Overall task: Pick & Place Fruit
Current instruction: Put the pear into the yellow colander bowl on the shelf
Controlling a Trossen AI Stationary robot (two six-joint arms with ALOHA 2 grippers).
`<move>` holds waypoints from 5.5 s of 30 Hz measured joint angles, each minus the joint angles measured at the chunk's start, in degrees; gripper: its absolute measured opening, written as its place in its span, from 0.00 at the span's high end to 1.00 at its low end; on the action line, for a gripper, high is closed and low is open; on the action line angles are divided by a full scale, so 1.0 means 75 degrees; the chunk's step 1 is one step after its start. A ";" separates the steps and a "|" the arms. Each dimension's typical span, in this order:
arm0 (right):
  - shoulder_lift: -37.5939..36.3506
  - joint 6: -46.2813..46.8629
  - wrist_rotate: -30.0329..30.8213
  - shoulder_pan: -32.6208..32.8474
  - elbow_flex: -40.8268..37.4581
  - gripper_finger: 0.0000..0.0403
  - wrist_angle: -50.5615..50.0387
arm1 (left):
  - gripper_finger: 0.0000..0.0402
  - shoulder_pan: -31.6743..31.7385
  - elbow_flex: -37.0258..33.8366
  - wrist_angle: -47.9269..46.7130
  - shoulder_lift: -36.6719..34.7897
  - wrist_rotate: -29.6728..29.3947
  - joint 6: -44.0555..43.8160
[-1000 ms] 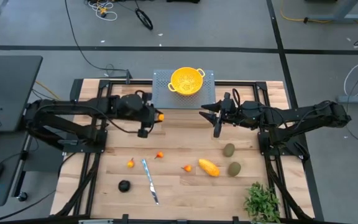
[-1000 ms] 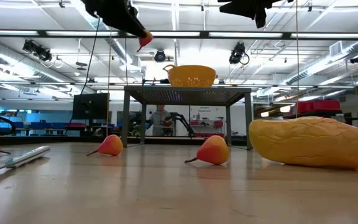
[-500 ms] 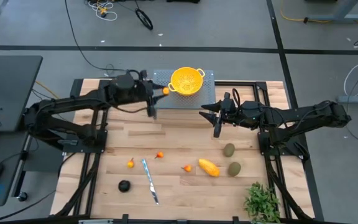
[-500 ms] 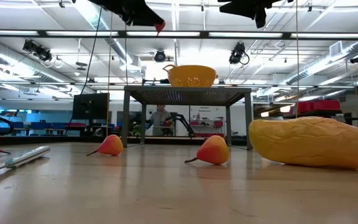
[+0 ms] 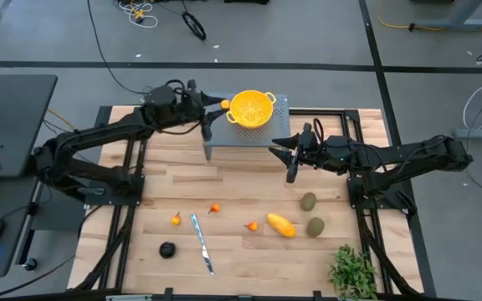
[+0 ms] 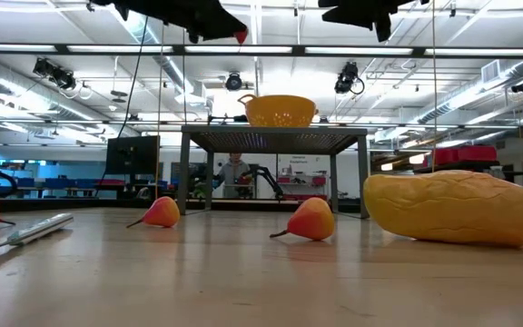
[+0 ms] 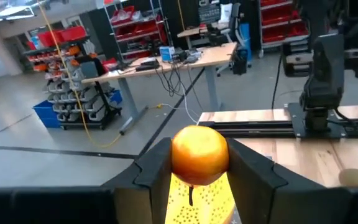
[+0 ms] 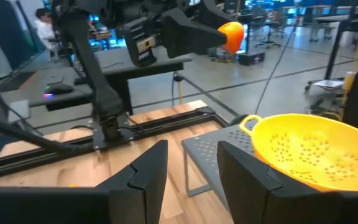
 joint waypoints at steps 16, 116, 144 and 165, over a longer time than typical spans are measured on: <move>0.0000 -0.0003 0.0073 -0.0003 0.0000 0.63 -0.0004 | 0.64 0.0649 -0.0011 0.1468 0.1814 0.0649 -0.0136; -0.0003 -0.0531 -0.1744 0.0081 0.0000 0.63 -0.0264 | 0.98 -0.2934 -0.0009 -0.1895 -0.1827 0.0264 -0.1504; -0.0003 -0.0612 -0.2218 0.1181 -0.0003 0.45 -0.1098 | 0.98 -0.2928 -0.0009 -0.1886 -0.1942 -0.0952 -0.1512; 0.0545 -0.1003 -0.0720 0.2281 0.1256 0.37 -0.1436 | 0.95 -0.3008 -0.0009 -0.1886 -0.1942 -0.0557 -0.1308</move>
